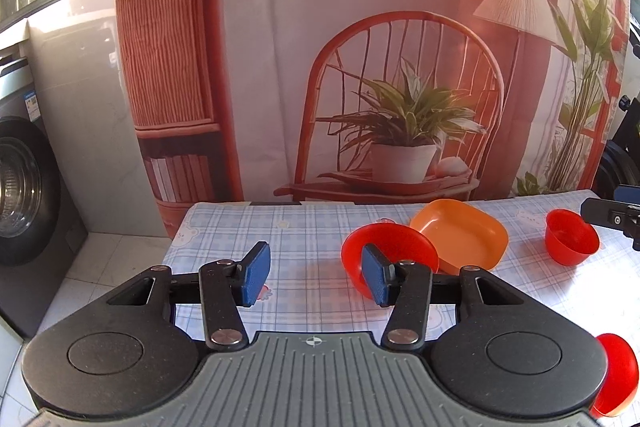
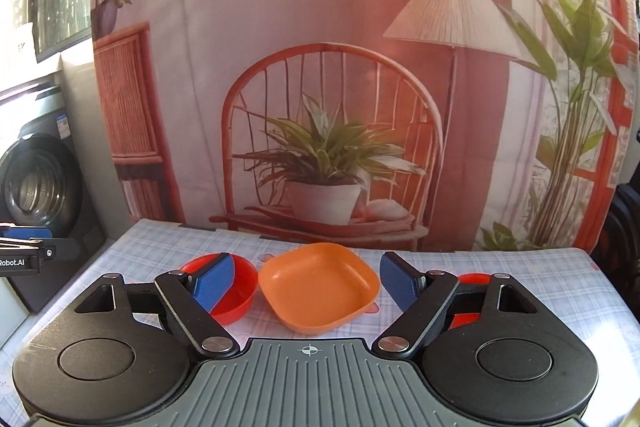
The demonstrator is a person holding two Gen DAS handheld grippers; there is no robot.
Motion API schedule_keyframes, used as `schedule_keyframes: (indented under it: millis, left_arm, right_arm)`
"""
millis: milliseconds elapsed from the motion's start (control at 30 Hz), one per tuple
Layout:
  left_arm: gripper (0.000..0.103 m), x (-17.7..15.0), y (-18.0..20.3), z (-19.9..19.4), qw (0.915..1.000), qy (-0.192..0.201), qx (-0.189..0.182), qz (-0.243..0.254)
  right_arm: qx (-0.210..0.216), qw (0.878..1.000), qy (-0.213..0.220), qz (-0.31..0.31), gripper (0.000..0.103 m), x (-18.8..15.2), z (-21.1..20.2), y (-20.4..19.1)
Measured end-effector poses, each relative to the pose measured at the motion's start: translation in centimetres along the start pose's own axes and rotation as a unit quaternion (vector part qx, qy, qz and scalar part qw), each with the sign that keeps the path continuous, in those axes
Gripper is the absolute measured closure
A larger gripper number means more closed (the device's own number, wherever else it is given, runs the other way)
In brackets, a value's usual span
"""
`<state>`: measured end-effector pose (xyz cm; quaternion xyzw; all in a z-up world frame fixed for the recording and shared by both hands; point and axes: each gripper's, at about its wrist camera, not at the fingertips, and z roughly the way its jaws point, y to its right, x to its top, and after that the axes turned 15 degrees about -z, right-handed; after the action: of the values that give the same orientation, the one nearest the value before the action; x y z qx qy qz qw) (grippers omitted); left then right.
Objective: Organize plates and bowls
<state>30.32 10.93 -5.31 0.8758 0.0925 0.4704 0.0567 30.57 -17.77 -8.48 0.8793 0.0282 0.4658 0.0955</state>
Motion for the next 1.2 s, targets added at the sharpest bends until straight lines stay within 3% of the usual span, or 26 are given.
schedule_keyframes:
  millis: [300, 567, 667, 733, 833, 1200]
  left_arm:
    - [0.053, -0.5, 0.5, 9.3, 0.9979, -0.052, -0.035, 0.013]
    - [0.062, -1.6, -0.6, 16.3, 0.992, -0.11, -0.054, -0.03]
    - [0.066, -2.3, -0.6, 17.4, 0.991, -0.117, -0.059, -0.026]
    - [0.077, -2.7, -0.6, 17.8, 0.9898, -0.123, -0.066, -0.027]
    - [0.087, -3.0, -0.5, 18.3, 0.9881, -0.131, -0.074, -0.032]
    - [0.088, -3.4, -0.2, 15.8, 0.9872, -0.132, -0.083, -0.034]
  right_arm:
    - [0.075, 0.995, -0.065, 0.026, 0.057, 0.0, 9.3, -1.6]
    - [0.102, 0.986, -0.128, 0.019, 0.067, -1.0, 16.2, -3.7]
    - [0.109, 0.983, -0.144, 0.018, 0.068, -1.5, 17.8, -4.3]
    - [0.114, 0.982, -0.151, 0.018, 0.072, -1.7, 18.5, -4.5]
    - [0.122, 0.98, -0.159, 0.021, 0.088, -2.0, 19.1, -4.8]
    - [0.123, 0.979, -0.154, 0.056, 0.093, -2.2, 16.9, -4.2]
